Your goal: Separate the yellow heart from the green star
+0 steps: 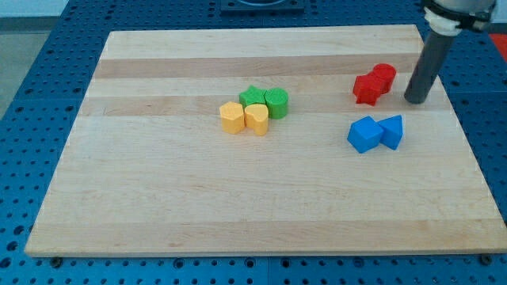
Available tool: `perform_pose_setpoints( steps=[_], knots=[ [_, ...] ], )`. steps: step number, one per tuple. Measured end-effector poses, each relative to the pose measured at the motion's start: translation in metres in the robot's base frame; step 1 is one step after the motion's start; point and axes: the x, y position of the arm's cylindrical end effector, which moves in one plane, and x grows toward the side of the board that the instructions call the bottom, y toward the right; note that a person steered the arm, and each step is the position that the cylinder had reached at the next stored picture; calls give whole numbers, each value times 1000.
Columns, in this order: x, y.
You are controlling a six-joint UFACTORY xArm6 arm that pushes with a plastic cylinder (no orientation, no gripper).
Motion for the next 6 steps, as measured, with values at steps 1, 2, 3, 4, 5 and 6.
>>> perform_pose_setpoints(
  steps=[1,2,3,4,5,6],
  knots=[
    [18,-9],
    [20,-34],
    [20,-61],
    [20,-89],
    [20,-116],
    [20,-139]
  ],
)
